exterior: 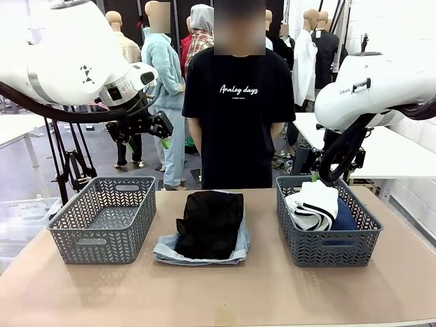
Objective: Sort the tops and bottoms.
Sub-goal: Sort the clothes according to human instructions.
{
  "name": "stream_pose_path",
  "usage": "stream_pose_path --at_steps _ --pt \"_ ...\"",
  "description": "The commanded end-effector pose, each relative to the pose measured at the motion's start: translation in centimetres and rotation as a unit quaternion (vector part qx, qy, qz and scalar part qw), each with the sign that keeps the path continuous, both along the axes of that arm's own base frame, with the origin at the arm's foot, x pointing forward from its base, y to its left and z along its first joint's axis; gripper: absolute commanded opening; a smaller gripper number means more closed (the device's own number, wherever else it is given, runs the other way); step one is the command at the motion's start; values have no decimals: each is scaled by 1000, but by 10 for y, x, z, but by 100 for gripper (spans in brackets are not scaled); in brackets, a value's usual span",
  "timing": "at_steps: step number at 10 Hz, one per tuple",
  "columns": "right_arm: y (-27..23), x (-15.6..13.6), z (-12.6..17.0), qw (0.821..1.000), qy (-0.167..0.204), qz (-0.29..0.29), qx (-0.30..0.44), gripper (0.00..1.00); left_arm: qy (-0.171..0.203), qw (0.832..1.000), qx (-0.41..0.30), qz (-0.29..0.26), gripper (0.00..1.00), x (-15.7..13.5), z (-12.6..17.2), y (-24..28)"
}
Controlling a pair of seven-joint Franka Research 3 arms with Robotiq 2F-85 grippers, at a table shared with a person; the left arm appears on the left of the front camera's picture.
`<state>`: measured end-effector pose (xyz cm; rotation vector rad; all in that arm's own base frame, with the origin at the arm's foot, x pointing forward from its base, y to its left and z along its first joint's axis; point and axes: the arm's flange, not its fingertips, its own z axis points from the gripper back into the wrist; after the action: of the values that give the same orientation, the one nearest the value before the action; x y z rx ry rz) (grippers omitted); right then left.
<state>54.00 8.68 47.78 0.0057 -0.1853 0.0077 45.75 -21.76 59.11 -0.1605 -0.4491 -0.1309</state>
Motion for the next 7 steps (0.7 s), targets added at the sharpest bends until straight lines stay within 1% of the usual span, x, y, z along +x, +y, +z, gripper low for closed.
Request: stream_pose_path --at_steps 1,7 --pt "-1 -1 0 1000 -3 4 6 100 -4 1000 -2 1 100 1 1 2" --pt "-1 -1 0 1000 -3 4 6 100 -4 1000 -2 1 100 1 1 2"
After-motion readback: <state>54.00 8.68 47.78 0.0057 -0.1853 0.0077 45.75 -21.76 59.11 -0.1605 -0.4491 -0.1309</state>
